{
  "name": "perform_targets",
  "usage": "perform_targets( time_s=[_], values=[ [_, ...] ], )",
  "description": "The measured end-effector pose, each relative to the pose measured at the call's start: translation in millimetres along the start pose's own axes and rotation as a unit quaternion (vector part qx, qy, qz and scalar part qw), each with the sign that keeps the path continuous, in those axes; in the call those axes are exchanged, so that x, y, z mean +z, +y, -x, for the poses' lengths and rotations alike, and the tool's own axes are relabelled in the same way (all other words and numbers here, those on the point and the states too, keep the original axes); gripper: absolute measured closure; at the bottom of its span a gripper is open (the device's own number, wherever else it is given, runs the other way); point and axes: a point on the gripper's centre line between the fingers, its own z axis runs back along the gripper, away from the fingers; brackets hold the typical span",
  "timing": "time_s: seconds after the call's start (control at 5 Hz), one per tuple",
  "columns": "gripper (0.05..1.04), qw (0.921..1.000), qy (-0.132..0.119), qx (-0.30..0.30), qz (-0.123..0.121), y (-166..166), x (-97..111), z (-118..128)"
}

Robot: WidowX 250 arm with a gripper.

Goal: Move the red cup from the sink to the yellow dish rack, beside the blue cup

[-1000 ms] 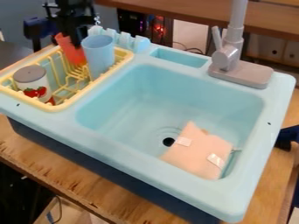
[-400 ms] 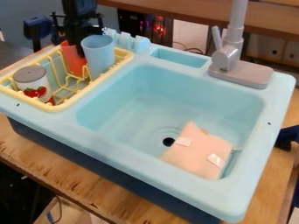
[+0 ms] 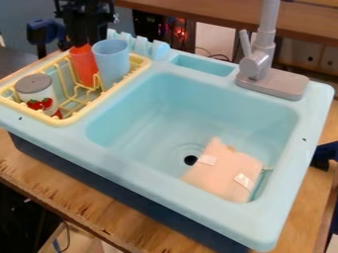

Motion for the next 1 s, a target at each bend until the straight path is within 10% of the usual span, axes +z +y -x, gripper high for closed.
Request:
perform_targets(
  time_s=[0.4, 0.8, 1.0],
  values=[
    [0.075, 0.9994, -0.027, -0.02, -0.008, -1, 23, 0],
    [0.083, 0.9878, -0.009, -0.103, -0.116, -57, 67, 68],
    [0.083, 0.9854, -0.004, -0.133, -0.107, -70, 65, 91]
  ],
)
